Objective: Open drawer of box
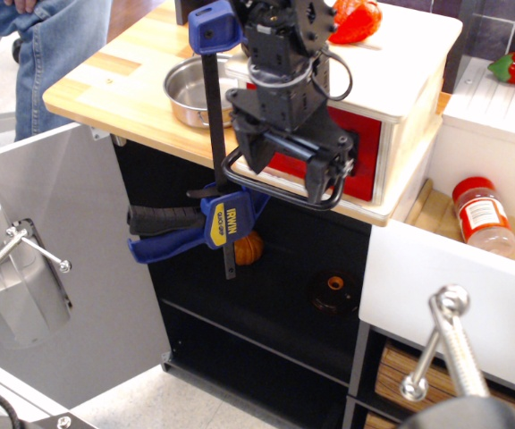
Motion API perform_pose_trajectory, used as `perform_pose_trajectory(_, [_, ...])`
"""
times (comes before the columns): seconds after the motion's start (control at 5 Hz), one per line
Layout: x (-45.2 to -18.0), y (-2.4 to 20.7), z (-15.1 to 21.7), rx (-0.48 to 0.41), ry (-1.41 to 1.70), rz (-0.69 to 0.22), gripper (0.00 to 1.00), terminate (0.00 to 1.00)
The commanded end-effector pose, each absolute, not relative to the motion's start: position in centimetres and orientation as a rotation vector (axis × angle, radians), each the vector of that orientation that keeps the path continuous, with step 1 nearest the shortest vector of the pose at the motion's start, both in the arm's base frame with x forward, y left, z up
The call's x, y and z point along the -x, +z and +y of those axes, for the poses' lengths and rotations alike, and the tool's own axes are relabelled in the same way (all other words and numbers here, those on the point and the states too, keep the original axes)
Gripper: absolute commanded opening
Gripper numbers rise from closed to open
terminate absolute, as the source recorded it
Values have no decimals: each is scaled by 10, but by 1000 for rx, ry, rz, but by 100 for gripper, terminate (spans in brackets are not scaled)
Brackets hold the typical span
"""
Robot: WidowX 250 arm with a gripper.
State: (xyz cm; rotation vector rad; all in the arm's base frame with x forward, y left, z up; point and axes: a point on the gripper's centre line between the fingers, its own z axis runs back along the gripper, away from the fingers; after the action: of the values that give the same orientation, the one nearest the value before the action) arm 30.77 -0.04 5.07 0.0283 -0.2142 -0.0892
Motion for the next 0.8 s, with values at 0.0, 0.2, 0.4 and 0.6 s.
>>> perform_pose_trajectory(0.0, [-325, 52, 2, -10, -50, -230, 100, 0])
perform_pose_trajectory(0.2, [-326, 42, 3, -36, -41, -213, 100, 0])
perform_pose_trajectory(0.4, [-312, 33, 0, -63, -46, -176, 100, 0])
perform_pose_trajectory(0.6, [-284, 30, -2, -73, -49, -143, 100, 0])
